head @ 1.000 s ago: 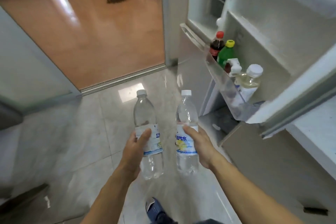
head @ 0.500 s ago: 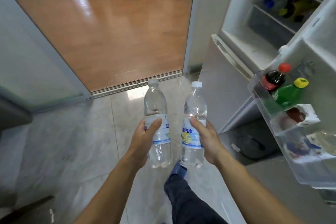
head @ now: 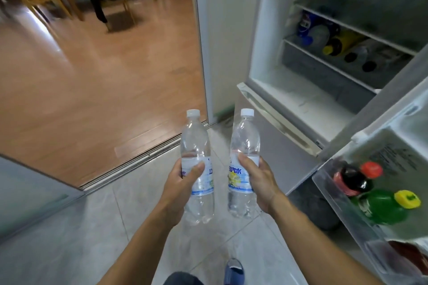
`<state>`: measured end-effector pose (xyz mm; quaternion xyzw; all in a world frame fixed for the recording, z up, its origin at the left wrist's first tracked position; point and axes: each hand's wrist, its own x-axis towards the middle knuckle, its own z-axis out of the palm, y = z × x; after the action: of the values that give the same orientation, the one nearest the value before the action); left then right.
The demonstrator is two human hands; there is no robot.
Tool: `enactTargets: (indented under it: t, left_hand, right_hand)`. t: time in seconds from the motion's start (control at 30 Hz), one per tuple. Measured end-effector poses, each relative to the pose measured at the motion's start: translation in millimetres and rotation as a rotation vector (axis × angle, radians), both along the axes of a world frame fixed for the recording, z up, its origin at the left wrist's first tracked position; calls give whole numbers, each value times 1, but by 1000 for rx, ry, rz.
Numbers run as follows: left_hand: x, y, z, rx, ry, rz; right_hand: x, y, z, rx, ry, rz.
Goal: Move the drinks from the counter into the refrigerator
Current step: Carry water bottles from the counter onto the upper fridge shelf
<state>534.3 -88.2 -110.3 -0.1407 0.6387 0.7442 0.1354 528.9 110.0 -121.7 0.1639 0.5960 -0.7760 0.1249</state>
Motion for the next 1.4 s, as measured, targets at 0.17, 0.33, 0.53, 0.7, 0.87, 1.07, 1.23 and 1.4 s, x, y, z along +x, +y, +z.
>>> enactTargets:
  t: [0.17,0.33,0.53,0.7,0.87,1.07,1.23,1.4]
  left_hand:
    - [-99,-1,-2,-7,34,-130]
    - [-201,9,18,47,129,-253]
    - [-304,58,66,124,285,-448]
    - [-358,116,102,107,435,-620]
    - [-404,190,129,74,541,-717]
    - [-461,275,158,43,597,-620]
    - [-508,336,177,48,614,-598]
    - [-542,387,184,39,721,-624]
  right_hand:
    - [-67,2,2,65,-19,-191]
    - [-138,-1,25,171,19,-378]
    - [-208,13,74,274,123,-594]
    - [-244,58,113,323,204,-746]
    - [-278,128,145,361,294,-951]
    - [-321,212,179,308,425,-1120]
    - [-361,259,199,249,484,-1151]
    - [-396,293,203,413,402,-1124]
